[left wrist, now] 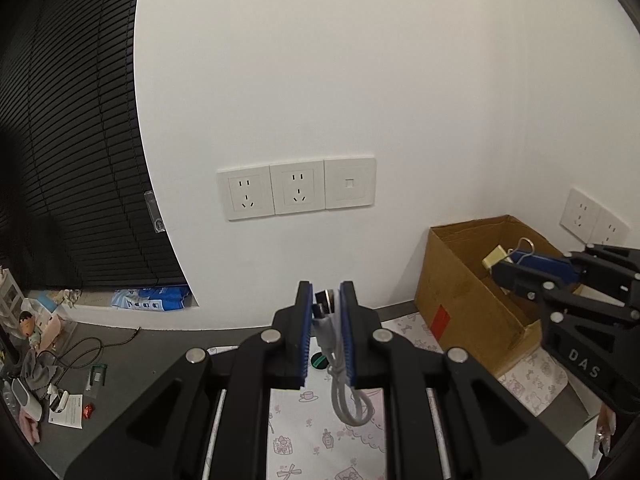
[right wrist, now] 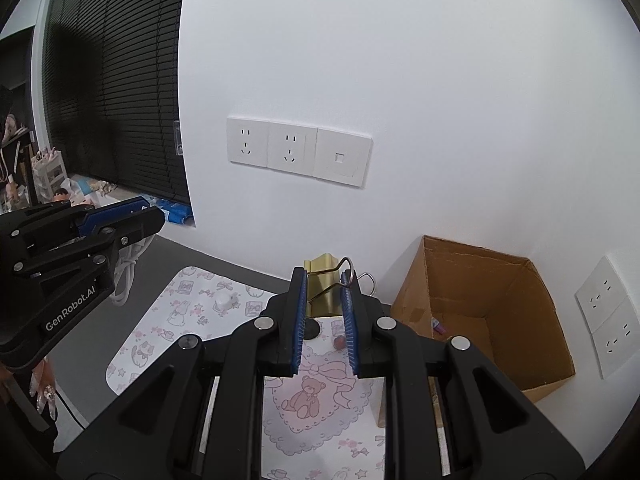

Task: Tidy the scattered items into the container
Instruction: 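Lift the cable and binder clip and carry them over the box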

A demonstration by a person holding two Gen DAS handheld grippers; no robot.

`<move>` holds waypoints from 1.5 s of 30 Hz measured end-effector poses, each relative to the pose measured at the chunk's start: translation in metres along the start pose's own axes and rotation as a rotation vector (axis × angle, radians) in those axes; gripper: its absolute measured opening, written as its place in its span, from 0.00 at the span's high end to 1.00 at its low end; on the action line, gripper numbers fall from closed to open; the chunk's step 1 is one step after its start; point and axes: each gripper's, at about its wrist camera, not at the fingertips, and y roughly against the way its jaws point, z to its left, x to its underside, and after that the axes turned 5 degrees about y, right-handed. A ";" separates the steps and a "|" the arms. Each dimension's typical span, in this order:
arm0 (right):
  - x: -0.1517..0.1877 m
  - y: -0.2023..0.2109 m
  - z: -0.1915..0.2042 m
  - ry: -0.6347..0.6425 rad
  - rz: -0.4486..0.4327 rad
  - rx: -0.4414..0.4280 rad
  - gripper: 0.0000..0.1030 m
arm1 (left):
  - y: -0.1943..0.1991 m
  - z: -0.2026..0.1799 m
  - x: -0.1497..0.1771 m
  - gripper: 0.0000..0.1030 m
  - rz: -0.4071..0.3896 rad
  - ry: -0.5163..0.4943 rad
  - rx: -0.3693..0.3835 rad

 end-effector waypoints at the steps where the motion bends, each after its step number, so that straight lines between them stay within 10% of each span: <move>1: 0.001 0.000 0.000 -0.001 -0.002 0.000 0.83 | -0.001 -0.001 0.000 0.87 0.003 -0.002 0.000; 45: 0.076 -0.007 -0.227 -0.215 0.111 0.214 0.83 | -0.099 -0.213 -0.022 0.87 0.124 -0.037 0.056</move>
